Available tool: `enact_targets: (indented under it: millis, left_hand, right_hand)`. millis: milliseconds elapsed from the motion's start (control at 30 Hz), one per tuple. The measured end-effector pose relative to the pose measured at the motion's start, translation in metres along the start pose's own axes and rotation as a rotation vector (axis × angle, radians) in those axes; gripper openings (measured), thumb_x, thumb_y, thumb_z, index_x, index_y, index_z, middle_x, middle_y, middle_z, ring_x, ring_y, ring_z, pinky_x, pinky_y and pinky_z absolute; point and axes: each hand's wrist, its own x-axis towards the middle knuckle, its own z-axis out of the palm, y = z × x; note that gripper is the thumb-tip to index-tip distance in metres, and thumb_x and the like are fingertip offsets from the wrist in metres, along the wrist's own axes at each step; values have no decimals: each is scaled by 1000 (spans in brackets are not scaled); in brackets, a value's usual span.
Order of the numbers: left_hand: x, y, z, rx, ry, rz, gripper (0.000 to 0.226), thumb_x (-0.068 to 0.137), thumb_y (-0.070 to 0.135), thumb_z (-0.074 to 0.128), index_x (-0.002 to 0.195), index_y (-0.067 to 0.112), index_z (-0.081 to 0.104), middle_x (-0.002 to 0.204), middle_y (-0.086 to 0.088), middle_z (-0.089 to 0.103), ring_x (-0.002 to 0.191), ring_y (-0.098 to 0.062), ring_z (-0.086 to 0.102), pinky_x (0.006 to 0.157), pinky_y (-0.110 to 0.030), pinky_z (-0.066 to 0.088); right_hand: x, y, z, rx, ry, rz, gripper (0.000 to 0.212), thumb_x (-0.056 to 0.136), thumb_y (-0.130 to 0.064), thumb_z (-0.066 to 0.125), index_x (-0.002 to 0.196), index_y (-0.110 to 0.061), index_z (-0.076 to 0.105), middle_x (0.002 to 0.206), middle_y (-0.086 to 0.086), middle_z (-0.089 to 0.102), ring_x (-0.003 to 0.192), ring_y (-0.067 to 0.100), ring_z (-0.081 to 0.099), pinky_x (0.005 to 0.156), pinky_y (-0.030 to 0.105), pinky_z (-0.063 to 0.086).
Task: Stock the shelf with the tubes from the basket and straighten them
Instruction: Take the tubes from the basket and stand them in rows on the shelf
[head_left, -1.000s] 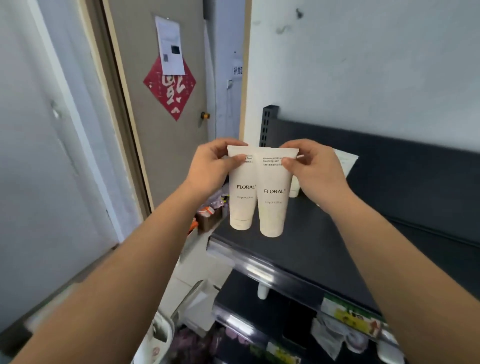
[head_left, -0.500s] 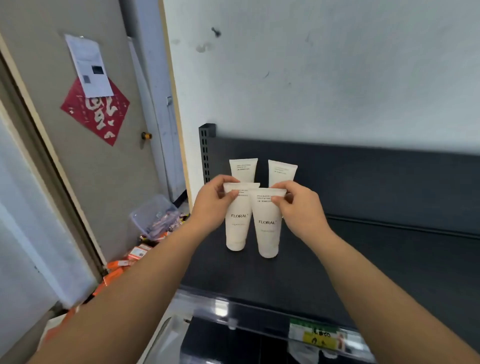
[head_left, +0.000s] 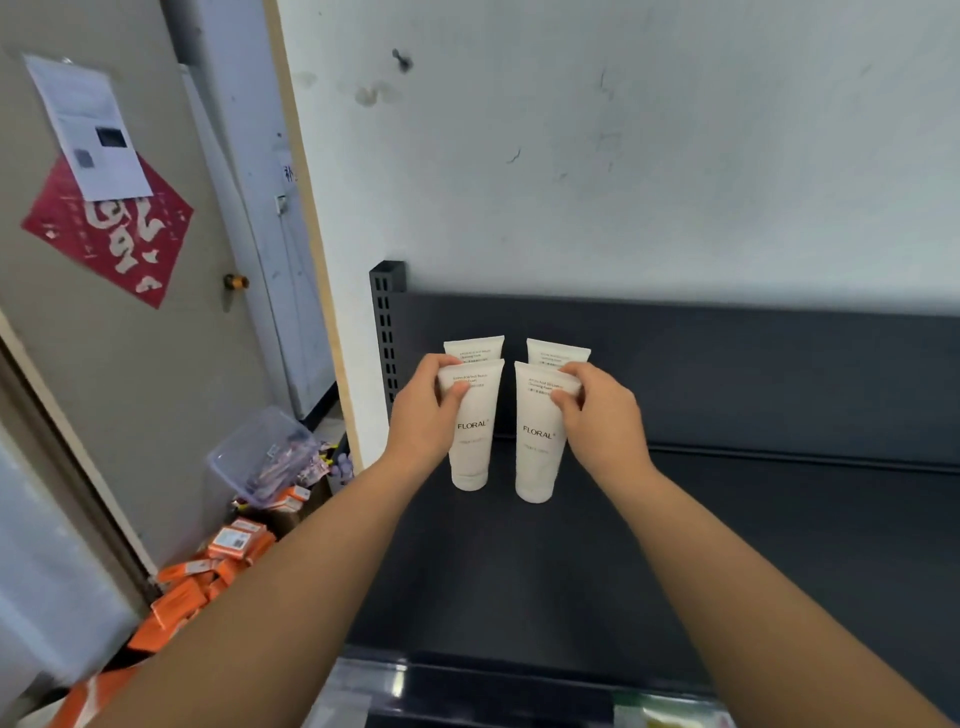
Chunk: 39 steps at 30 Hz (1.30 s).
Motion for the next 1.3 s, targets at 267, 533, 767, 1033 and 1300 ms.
enact_targets:
  millis: [267, 533, 767, 1033, 1300]
  left_hand:
    - [-3, 0, -2, 11, -73, 27, 32, 95, 25, 58, 126, 26, 49, 110, 8, 62, 95, -9, 59, 73, -18, 44]
    - [-14, 8, -27, 204, -198, 18, 69, 90, 32, 63, 148, 22, 26, 146, 4, 45, 128, -11, 46, 100, -29, 41]
    - [-64, 8, -65, 593, -292, -137, 88, 90, 41, 60, 155, 21, 3, 161, -4, 17, 145, -25, 25, 117, -39, 26]
    - [-166, 10, -108, 912, -158, -257, 83, 92, 33, 53, 154, 12, 2, 162, -9, 5, 149, -26, 7, 120, -43, 13]
    - [-289, 14, -188, 1005, 3, -555, 88, 90, 35, 56, 155, 11, 3, 163, -9, 4, 150, -23, 6, 121, -41, 11]
  right_hand:
    - [-2, 1, 1, -16, -153, 26, 44, 95, -13, 54, 136, -20, 44, 118, 0, 57, 104, 18, 56, 81, 29, 45]
    - [0, -11, -13, -241, -197, -55, 52, 92, -17, 49, 143, -21, 38, 143, 4, 42, 122, 26, 47, 101, 43, 41]
    - [-20, -24, -24, -468, -247, -303, 59, 92, -21, 47, 148, -25, 30, 150, -6, 36, 138, 18, 31, 116, 49, 15]
    - [-79, -48, -9, -450, -539, -581, 68, 96, -15, 42, 155, -19, 9, 163, -2, 8, 150, 21, 6, 120, 51, 2]
    - [-155, -96, 34, -301, -679, -835, 65, 100, -27, 43, 154, -17, 10, 162, 1, 13, 149, 23, 9, 120, 52, 7]
